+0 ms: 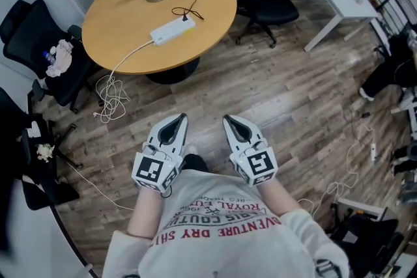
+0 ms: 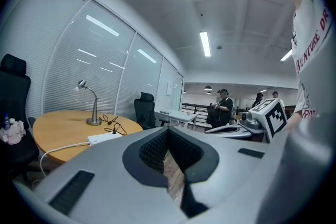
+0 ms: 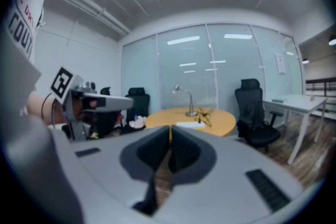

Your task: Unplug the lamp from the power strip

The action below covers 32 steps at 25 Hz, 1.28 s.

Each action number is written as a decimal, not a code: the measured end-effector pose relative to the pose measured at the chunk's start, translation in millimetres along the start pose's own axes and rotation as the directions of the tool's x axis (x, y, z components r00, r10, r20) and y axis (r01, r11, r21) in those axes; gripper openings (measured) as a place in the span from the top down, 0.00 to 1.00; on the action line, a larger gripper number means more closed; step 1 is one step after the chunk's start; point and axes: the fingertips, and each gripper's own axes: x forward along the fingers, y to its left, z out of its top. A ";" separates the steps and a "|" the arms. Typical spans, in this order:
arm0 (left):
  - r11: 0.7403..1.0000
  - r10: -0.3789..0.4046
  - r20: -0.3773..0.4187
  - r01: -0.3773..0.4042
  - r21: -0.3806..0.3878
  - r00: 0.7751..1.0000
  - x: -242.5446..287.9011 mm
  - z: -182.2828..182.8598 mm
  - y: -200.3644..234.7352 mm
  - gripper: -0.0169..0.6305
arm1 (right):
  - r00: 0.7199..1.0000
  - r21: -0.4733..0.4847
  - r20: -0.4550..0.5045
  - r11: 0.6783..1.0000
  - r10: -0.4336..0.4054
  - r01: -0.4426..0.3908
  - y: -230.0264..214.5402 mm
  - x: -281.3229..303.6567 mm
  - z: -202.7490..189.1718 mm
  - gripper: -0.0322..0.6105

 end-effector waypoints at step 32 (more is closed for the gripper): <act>0.975 0.221 -0.102 -0.223 -0.010 0.970 179.5 16.9 193.4 0.93 | 0.978 0.009 -0.067 0.981 0.196 -0.196 -151.4 262.0 61.1 0.90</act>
